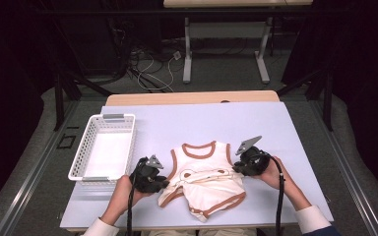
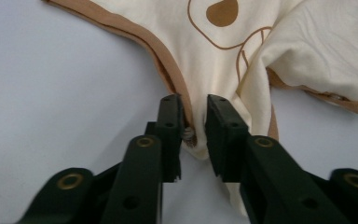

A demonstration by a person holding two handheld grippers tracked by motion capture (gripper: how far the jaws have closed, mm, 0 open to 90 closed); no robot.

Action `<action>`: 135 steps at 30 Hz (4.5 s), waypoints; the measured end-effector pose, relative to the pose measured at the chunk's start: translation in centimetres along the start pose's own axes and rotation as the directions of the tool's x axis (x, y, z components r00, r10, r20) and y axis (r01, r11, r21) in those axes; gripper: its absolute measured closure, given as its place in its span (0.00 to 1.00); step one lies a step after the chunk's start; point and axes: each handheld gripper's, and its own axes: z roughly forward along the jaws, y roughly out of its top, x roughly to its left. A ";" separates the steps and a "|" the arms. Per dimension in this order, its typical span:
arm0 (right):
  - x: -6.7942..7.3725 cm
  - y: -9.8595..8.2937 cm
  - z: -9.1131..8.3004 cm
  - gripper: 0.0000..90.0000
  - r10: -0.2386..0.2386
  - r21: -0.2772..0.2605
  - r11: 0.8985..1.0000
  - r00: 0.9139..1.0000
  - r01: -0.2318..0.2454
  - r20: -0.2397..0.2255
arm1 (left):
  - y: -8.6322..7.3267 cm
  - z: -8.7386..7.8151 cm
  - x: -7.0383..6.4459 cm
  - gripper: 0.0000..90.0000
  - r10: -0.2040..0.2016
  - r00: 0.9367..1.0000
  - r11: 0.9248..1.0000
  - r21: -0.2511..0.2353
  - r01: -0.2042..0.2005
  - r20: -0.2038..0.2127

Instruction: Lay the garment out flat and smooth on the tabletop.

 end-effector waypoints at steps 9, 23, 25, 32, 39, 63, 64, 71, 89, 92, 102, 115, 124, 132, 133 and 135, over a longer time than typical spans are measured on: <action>-0.5 0.1 -0.7 0.59 0.010 -0.041 0.999 1.000 -0.011 -0.018 | 0.0 -0.5 0.4 0.54 0.004 1.000 1.000 -0.022 -0.004 -0.015; -0.7 0.4 -1.3 0.30 -0.007 -0.073 0.997 0.998 0.003 -0.056 | 0.2 -0.7 1.1 0.29 -0.010 1.000 0.999 -0.032 0.010 -0.015; -0.9 0.6 -1.4 0.28 -0.009 -0.080 0.997 0.998 0.004 -0.061 | 0.4 -0.7 1.2 0.23 -0.003 1.000 1.000 -0.031 0.002 -0.021; -1.4 1.4 -1.3 0.17 -0.032 -0.096 0.995 0.996 0.024 -0.083 | 1.5 -0.7 1.6 0.08 0.015 1.000 0.999 -0.042 -0.015 -0.008; -1.9 2.6 -0.8 0.00 -0.051 -0.072 0.996 0.996 0.046 -0.073 | 2.8 -0.4 2.6 0.00 0.024 0.999 0.999 -0.029 -0.025 -0.033; -4.5 5.0 1.0 0.00 -0.050 -0.077 0.996 0.997 0.045 -0.062 | 6.2 1.5 4.4 0.00 0.015 0.996 0.998 -0.060 -0.020 -0.089; -4.6 5.2 1.2 0.00 -0.057 -0.082 0.995 0.997 0.053 -0.052 | 6.3 1.7 4.4 0.00 0.014 0.996 0.998 -0.055 -0.019 -0.089; -4.9 5.8 2.2 0.10 -0.055 -0.072 0.996 0.998 0.052 -0.039 | 7.6 2.9 4.8 0.03 0.004 0.994 0.999 -0.035 -0.008 -0.113; -5.9 6.6 4.6 0.48 -0.070 -0.009 0.998 0.998 0.070 -0.004 | 8.7 5.7 6.5 0.23 0.007 0.988 0.999 0.035 -0.001 -0.152; -6.0 6.7 5.0 0.52 -0.064 0.003 0.998 0.998 0.064 0.000 | 8.7 6.0 6.7 0.30 0.007 0.987 0.999 0.041 0.000 -0.163; -6.4 6.4 5.4 0.54 -0.028 0.001 1.000 1.000 0.028 -0.006 | 8.6 6.4 7.6 0.42 -0.028 0.986 0.999 0.012 0.031 -0.163; -6.7 6.0 6.3 0.52 0.002 0.000 1.000 1.000 -0.002 -0.012 | 8.5 6.6 7.6 0.51 -0.044 0.993 0.999 0.016 0.046 -0.108; -6.6 6.0 6.3 0.60 0.016 0.014 1.000 1.000 -0.016 -0.025 | 8.3 6.5 7.3 0.60 -0.035 0.996 0.999 0.031 0.038 -0.085; -6.3 6.0 6.2 0.68 0.030 0.030 0.999 0.999 -0.029 -0.026 | 8.2 6.3 7.3 0.75 -0.059 0.995 0.998 0.022 0.061 -0.083; -6.2 6.0 6.2 0.68 0.039 0.027 0.999 0.999 -0.039 -0.026 | 8.2 6.3 7.4 0.76 -0.057 0.994 0.998 0.021 0.059 -0.089; -6.3 6.0 6.2 0.68 0.036 0.027 0.999 0.999 -0.035 -0.024 | 8.1 6.3 7.4 0.79 -0.063 0.994 0.998 0.020 0.065 -0.084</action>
